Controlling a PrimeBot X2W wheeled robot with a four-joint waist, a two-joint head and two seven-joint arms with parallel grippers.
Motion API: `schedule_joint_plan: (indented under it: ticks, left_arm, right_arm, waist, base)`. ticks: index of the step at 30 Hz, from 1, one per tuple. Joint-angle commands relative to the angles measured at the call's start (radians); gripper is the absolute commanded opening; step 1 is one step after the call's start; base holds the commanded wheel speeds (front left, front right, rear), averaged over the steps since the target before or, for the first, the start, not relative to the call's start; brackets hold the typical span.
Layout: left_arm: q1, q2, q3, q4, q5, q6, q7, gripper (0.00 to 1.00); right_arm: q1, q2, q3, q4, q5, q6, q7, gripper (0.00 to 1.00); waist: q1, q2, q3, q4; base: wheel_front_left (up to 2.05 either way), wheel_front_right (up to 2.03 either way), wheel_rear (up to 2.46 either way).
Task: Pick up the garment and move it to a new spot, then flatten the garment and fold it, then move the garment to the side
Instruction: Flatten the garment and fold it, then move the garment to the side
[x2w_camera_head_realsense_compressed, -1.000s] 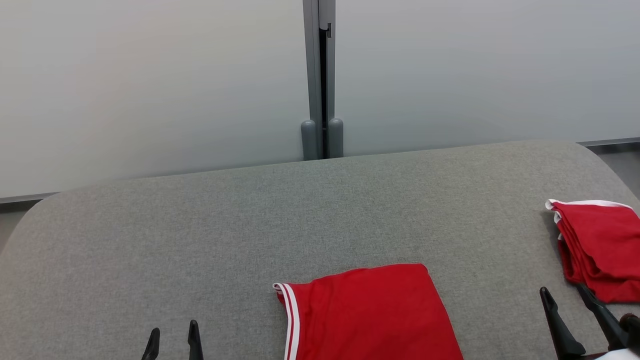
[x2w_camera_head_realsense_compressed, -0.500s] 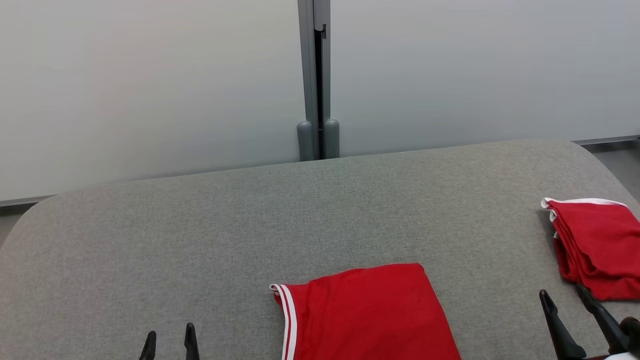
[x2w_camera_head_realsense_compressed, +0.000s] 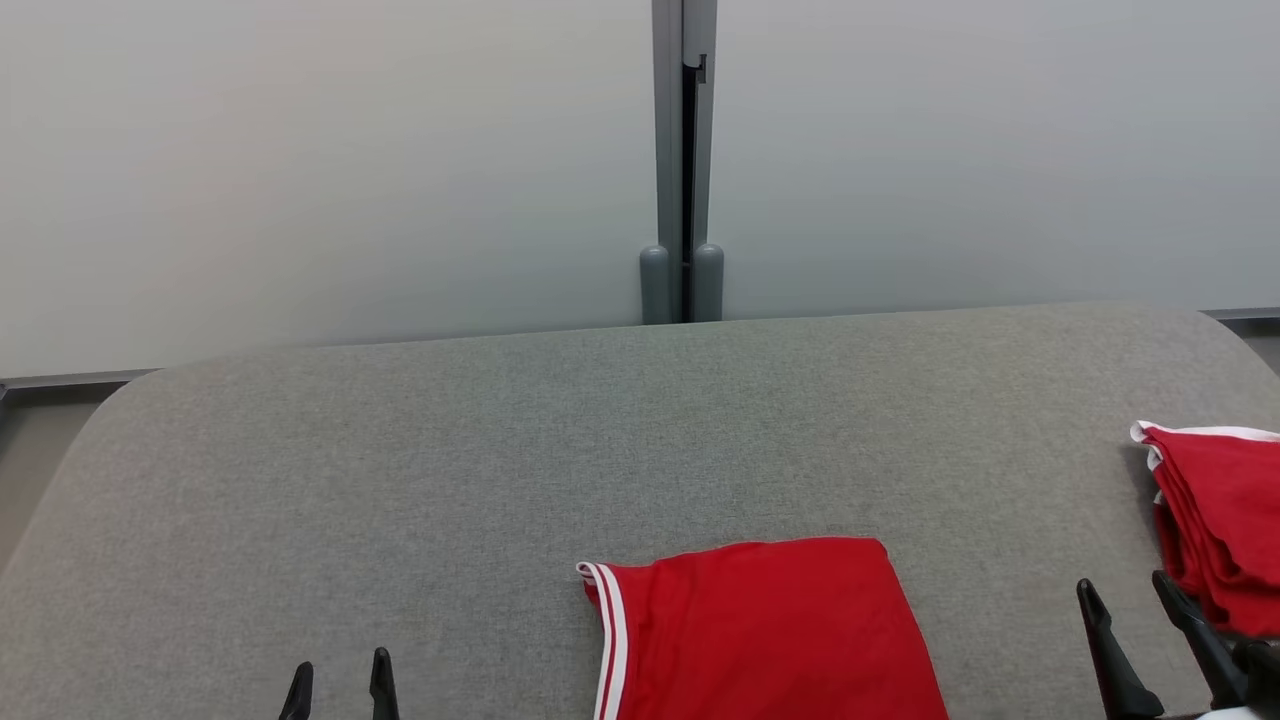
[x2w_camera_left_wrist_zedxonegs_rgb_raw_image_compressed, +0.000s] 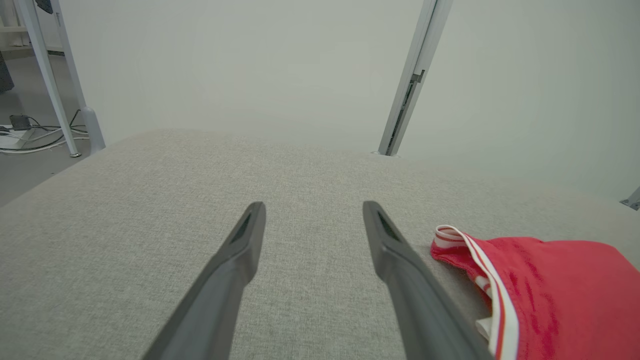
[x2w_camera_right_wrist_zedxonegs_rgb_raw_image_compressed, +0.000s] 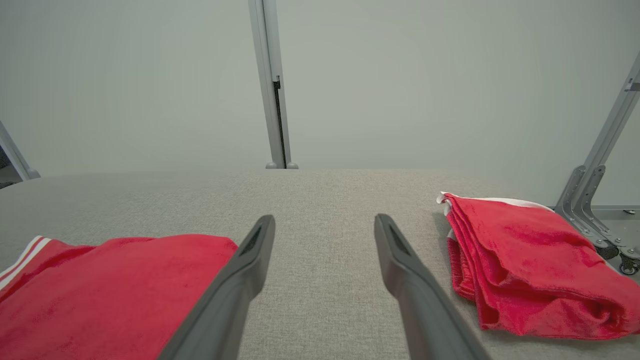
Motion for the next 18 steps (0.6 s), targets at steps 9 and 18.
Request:
schedule_joint_plan:
  ticks: [9, 18]
  left_arm:
    - [0.020, 0.004, 0.028, -0.006, 0.017, -0.012, -0.005, 1.00]
    - [0.021, 0.004, 0.033, -0.012, 0.021, -0.019, -0.005, 1.00]
  right_arm:
    - [0.010, 0.004, 0.019, 0.014, -0.005, 0.002, -0.005, 1.00]
    - [0.010, 0.000, 0.035, 0.019, 0.001, 0.002, -0.005, 1.00]
  waist:
    - [0.0000, -0.0001, -0.018, 0.045]
    - [0.0000, -0.0001, -0.020, 0.046]
  base:
    - [0.00, 0.00, 0.00]
    - [0.00, 0.00, 0.00]
